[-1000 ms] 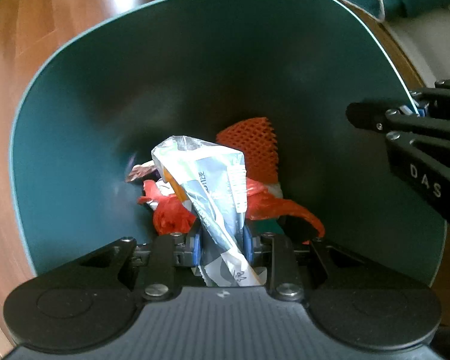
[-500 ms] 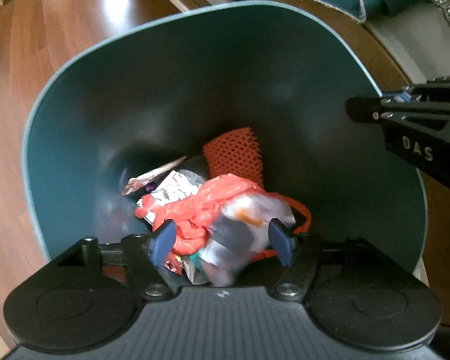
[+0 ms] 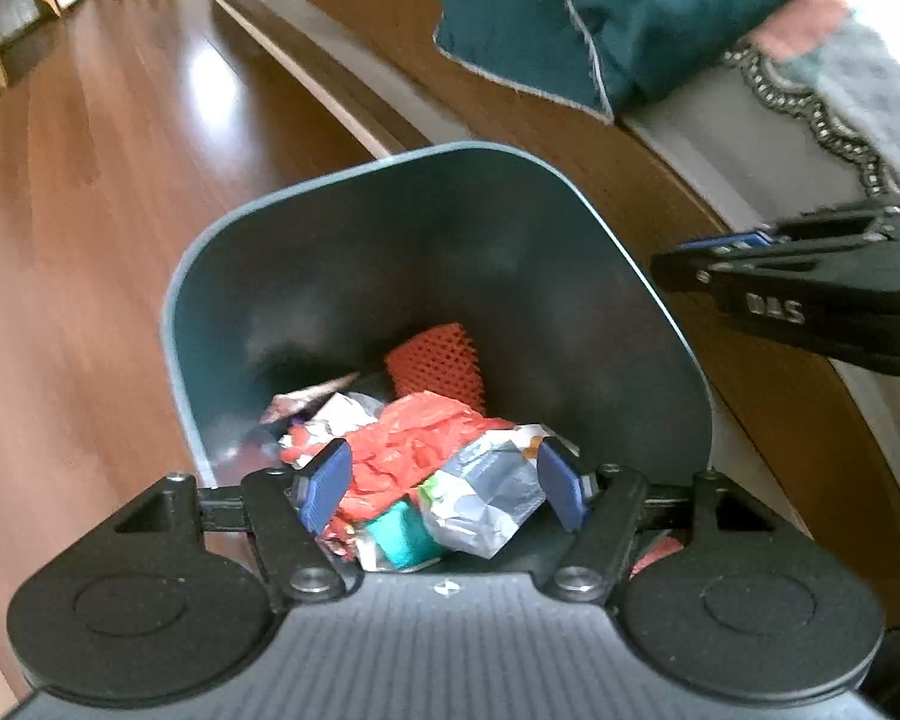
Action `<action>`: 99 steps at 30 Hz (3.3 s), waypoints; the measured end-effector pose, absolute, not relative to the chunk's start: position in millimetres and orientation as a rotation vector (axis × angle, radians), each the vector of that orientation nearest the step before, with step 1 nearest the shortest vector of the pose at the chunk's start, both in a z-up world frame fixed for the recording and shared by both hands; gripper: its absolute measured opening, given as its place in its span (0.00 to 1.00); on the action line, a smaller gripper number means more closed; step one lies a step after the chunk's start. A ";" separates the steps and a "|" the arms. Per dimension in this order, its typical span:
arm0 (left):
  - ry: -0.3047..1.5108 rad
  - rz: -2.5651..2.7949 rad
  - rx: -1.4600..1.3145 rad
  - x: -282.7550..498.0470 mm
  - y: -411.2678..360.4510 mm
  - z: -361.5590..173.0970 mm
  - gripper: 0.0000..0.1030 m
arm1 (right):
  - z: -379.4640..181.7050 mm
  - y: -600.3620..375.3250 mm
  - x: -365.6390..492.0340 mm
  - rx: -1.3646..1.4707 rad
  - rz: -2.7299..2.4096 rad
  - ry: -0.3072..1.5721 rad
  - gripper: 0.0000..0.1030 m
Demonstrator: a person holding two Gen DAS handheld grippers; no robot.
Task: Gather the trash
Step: 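Lower the teal bin with the right gripper onto the floor beside the bed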
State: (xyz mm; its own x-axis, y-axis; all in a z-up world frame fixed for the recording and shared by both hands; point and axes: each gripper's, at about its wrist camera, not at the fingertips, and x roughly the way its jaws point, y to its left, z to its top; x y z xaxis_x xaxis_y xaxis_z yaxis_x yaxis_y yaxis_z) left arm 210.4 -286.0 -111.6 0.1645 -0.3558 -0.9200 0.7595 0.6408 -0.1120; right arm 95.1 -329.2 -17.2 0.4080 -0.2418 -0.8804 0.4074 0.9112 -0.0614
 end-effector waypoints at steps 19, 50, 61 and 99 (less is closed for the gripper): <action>0.893 -0.785 0.344 188.0 -217.4 -23.8 0.77 | 48.9 -269.4 0.2 0.271 -0.353 0.800 0.64; 0.801 -0.782 0.269 149.2 -183.9 -20.8 0.80 | 31.4 -246.3 -33.3 0.238 -0.387 0.526 1.00; 0.820 -0.759 0.278 144.6 -169.7 -22.7 0.80 | 31.8 -239.6 -30.4 0.216 -0.373 0.556 1.00; 0.901 -0.717 0.290 147.6 -180.9 -43.3 0.80 | 16.9 -248.2 -21.1 0.236 -0.383 0.667 1.00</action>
